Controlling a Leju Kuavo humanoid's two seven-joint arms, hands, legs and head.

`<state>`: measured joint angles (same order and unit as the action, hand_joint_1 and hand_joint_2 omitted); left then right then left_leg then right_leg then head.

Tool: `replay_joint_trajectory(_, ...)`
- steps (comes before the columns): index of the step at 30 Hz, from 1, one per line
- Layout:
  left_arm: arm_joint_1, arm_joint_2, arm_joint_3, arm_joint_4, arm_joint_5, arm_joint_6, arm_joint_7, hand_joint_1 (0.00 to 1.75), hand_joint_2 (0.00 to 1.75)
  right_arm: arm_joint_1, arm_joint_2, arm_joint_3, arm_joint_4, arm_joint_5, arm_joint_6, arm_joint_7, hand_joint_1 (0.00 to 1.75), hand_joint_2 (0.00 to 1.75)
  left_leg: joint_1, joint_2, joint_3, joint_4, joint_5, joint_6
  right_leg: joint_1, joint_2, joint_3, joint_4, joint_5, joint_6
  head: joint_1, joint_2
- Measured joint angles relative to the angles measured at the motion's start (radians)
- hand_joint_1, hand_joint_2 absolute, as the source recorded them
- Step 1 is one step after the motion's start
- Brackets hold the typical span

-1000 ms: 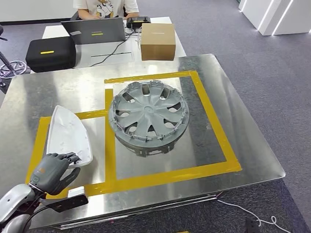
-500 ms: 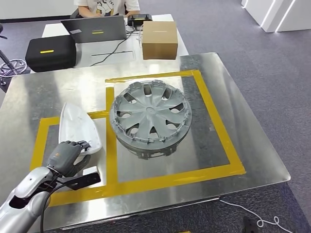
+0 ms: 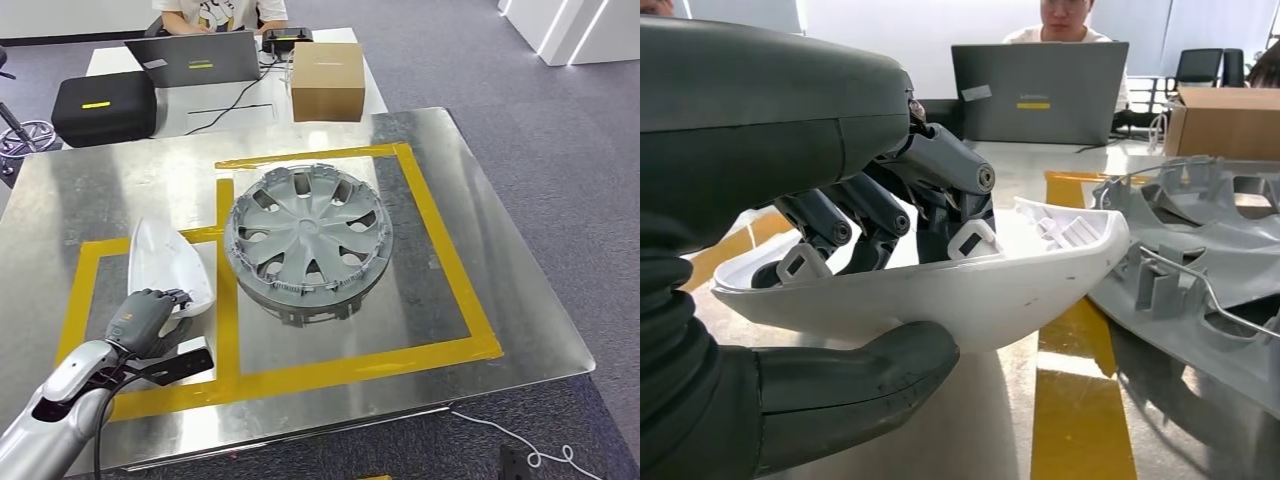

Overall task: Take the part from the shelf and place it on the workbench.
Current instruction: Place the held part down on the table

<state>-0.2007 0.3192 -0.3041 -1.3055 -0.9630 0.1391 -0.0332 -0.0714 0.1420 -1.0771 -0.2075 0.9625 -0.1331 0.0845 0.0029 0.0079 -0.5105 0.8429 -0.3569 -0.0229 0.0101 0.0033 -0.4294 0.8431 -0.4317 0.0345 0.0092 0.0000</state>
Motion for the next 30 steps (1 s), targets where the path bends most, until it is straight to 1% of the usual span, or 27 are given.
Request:
replay_joint_trajectory(5,-0.008,-0.013,0.000,0.040,-0.012,0.013,0.005,1.75,1.75,0.000,0.000,0.000,0.000,0.001,0.000,0.000,0.00,0.00,0.000,0.000,0.000,0.000,0.000,0.000,0.000,0.000,0.000,0.000,0.000,0.000,0.000,0.000)
replay_joint_trajectory(9,-0.012,-0.023,0.005,0.066,-0.028,0.020,0.029,1.75,1.75,0.000,0.000,0.000,0.000,0.001,0.000,0.001,0.00,0.00,0.000,0.000,0.000,0.000,0.000,0.000,0.000,0.000,0.000,0.000,0.000,-0.001,0.000,0.000)
replay_joint_trajectory(18,-0.026,-0.033,0.015,0.098,-0.037,0.023,0.044,1.75,1.75,0.000,0.000,0.000,0.000,0.001,0.000,0.001,0.00,0.00,0.000,0.000,0.001,0.000,0.002,0.000,0.000,0.000,-0.001,0.002,0.001,-0.001,0.000,0.000)
replay_joint_trajectory(22,-0.045,-0.035,0.040,0.132,-0.039,0.023,0.062,1.75,1.75,0.000,0.000,0.000,0.000,0.006,0.000,0.003,0.00,0.00,0.000,0.000,0.001,0.000,0.003,0.000,0.000,0.000,-0.001,0.003,0.001,-0.002,0.000,0.000)
replay_joint_trajectory(30,-0.067,-0.032,0.101,0.198,-0.038,0.030,0.063,1.75,1.75,0.001,0.000,0.000,0.000,0.009,-0.001,0.005,0.00,0.00,0.000,0.000,0.002,0.000,0.004,-0.001,0.000,0.000,-0.004,0.003,0.002,-0.003,0.000,0.000)
